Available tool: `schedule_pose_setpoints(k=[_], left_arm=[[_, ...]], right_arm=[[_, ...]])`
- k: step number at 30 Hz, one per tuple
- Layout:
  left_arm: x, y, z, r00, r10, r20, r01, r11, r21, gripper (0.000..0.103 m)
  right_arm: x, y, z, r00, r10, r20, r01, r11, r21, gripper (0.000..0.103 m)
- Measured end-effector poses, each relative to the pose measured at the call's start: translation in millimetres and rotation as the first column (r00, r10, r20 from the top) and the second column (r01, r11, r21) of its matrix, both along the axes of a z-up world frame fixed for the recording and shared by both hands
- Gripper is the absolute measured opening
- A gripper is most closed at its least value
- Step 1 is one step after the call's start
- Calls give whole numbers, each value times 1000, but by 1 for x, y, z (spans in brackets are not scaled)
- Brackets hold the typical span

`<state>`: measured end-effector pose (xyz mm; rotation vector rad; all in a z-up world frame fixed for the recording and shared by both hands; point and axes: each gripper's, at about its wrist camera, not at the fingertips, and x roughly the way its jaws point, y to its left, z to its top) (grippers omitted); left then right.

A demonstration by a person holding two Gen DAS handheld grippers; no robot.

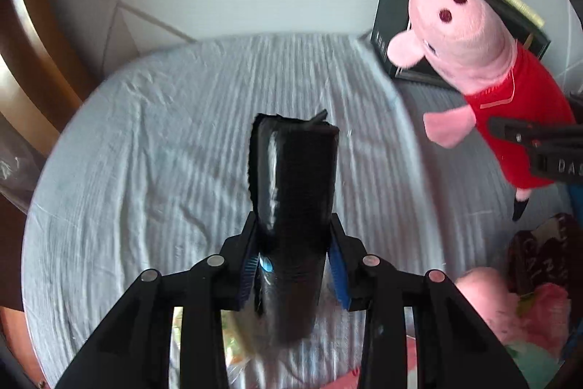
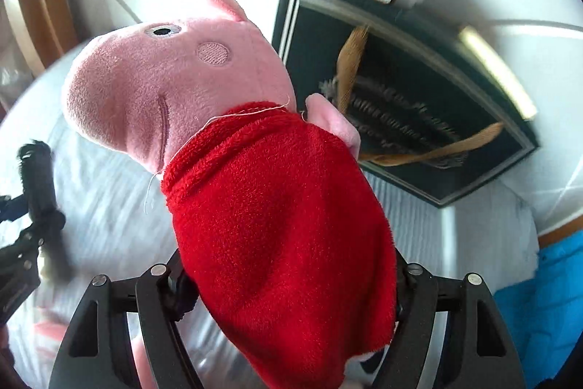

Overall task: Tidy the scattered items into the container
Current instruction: 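Grasp the pig in the red dress with the right tool while the left tool grasps the black case, then lift the pig plush and black case with both tools and carry them over the blue box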

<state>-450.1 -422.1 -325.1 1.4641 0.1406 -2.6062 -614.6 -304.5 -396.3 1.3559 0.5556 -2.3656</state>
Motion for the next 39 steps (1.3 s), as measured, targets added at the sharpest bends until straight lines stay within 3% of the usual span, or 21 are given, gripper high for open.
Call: schedule_pose_setpoints(k=[8,15,20,25,31,35,38,39], left_arm=[[66,24,129,976,-45,-214,34,998,-55,34],[123,100,227,928,-181,-325,161,983,-87,34],[160,178,276,883,-282,-376,263,959,-103,34],[185,271,311,832,-370,-413,361,927,-103,34],[204,404,334,788,-415,-454,430,900,-77,34],[216,501,346,768,-425,-479,463,885,-44,34],[225,559,343,772,-438,-461,489,872,-10,34],[226,578,339,775,-452,-442,503,865,-2,34]], right_arm=[[65,10,103,994,-38,-105,29,995,-94,76],[118,124,238,968,-169,-184,145,980,-140,76],[179,194,290,930,-266,-252,244,963,-115,76],[216,281,326,886,-358,-293,340,934,-114,77],[258,411,355,838,-435,-329,426,899,-103,77],[280,504,362,836,-446,-319,451,890,-63,78],[302,567,360,842,-462,-280,472,881,-33,78],[315,591,374,848,-465,-254,475,880,-26,78]])
